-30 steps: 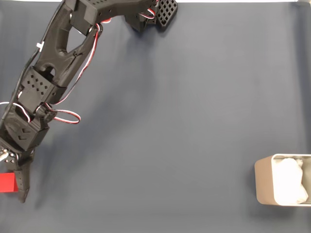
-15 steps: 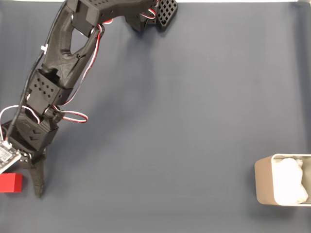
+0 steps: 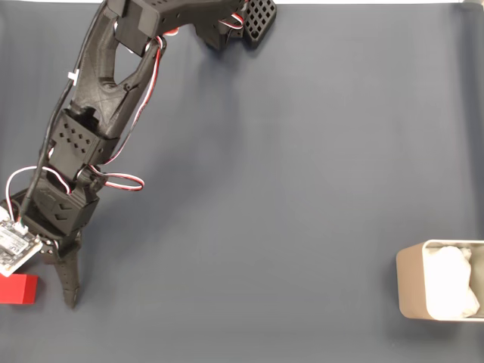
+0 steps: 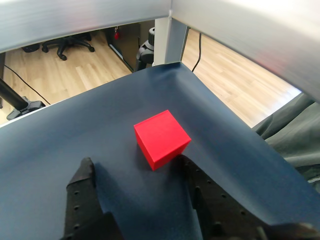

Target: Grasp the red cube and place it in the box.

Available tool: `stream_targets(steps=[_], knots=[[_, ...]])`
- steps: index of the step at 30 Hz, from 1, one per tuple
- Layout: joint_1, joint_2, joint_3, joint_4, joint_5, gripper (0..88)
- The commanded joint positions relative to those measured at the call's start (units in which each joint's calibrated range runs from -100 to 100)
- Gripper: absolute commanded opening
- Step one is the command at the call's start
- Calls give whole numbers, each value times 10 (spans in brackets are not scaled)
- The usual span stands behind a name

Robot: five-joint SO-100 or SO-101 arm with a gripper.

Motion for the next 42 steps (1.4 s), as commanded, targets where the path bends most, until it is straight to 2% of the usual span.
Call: stream_targets(steps=[1, 11, 28, 42], knots=[[-7, -45, -16, -10, 0, 386], [6, -36, -20, -10, 20, 386], [25, 30, -125, -6, 27, 387], [5, 55, -154, -6, 16, 388]])
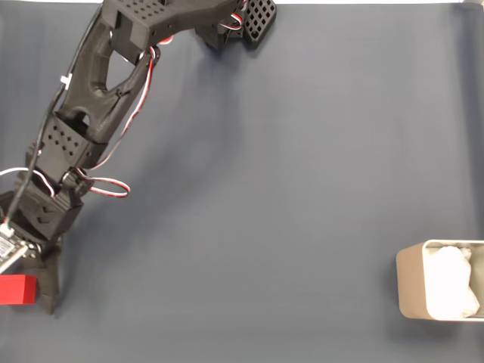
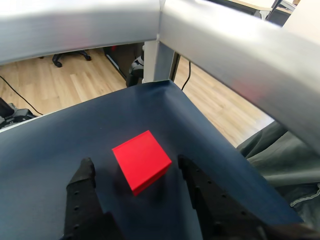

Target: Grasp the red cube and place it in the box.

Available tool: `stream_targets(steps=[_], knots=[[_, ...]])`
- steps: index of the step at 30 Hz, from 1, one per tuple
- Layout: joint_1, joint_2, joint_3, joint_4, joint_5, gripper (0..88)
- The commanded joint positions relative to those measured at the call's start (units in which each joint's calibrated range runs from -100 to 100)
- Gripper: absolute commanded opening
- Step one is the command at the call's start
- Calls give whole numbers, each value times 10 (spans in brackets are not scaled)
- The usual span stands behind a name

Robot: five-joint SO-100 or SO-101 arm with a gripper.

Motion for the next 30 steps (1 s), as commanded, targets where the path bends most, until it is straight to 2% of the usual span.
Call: stream_targets(steps=[1, 30], knots=[[-11, -9, -33, -5, -5, 388], [-26, -33, -17, -2, -17, 373]])
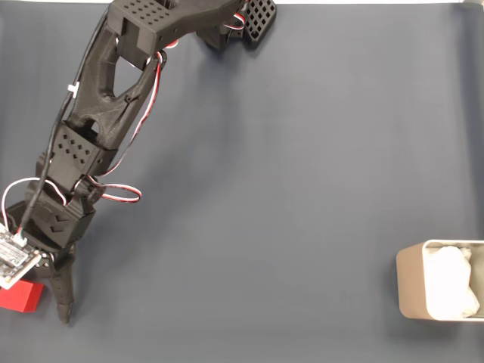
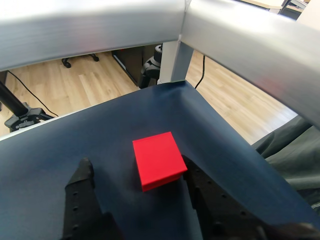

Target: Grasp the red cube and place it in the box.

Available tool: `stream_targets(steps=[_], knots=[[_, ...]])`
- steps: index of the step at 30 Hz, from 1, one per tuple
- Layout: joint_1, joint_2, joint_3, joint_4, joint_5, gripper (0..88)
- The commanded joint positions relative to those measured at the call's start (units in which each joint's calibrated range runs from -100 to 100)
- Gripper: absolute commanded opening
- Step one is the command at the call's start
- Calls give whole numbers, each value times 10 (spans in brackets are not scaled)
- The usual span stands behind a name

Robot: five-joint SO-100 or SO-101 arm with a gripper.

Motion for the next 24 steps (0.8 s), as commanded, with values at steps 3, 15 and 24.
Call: stream_targets(steps=[3, 15, 24], knots=[[-4, -44, -6, -2, -8, 364], [-6, -68, 12, -2, -4, 270], [-8, -78, 9, -8, -8, 231]])
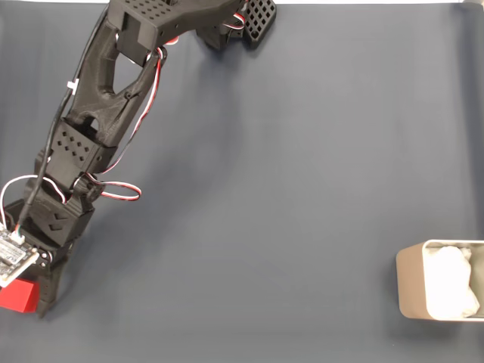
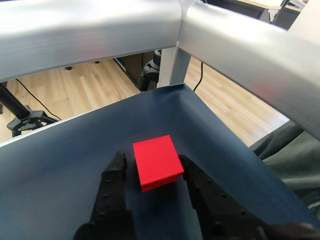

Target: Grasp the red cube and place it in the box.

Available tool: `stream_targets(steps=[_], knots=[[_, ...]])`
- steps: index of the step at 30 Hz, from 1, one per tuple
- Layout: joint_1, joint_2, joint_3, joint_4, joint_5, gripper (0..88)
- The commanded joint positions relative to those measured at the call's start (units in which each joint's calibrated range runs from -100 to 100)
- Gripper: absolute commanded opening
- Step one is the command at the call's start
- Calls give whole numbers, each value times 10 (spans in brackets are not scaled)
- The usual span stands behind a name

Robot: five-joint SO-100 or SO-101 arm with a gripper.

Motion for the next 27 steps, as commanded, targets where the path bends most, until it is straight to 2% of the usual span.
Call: stream_targets(steps=[1, 27], knots=[[-8, -58, -12, -8, -5, 230], [-12, -119, 47, 10, 0, 76]])
